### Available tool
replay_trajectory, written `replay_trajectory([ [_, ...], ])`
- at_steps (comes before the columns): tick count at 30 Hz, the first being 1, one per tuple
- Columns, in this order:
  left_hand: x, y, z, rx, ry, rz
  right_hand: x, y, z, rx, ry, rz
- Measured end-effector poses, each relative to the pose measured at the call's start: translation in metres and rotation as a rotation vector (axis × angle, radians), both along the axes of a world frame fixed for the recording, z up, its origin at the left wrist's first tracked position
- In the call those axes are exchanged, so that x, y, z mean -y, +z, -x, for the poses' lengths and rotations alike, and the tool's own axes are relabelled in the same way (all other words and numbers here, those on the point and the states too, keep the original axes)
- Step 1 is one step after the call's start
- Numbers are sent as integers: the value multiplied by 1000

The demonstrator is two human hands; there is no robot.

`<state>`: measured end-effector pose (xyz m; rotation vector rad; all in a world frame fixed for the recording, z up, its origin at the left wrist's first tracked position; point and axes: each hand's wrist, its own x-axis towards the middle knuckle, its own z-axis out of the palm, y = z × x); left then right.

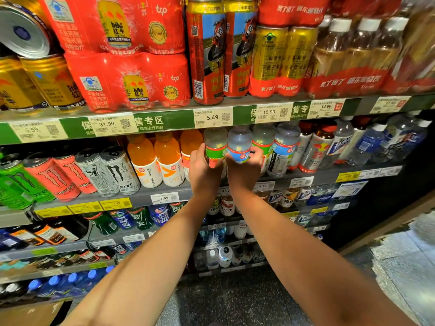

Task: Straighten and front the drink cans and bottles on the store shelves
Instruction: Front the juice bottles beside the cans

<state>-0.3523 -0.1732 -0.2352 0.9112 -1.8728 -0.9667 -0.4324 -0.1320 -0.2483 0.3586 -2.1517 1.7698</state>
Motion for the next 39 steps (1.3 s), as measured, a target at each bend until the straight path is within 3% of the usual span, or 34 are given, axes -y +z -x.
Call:
replay_trajectory([
  [5,-1,2,1,-20,24,-42,-2,2,4,-80,-47,-48],
  [11,-1,0,0,13,43,-62,-14,-6,7,-94,55,-159],
  [23,-8,-9,7,39,111,-6,-67,-19,4,228,216,142],
  [35,-13,-12,43,90,299,40,-90,-14,18,204,281,102],
  [39,-22,-13,44,2,362,22,-98,-11,24,208,334,155],
])
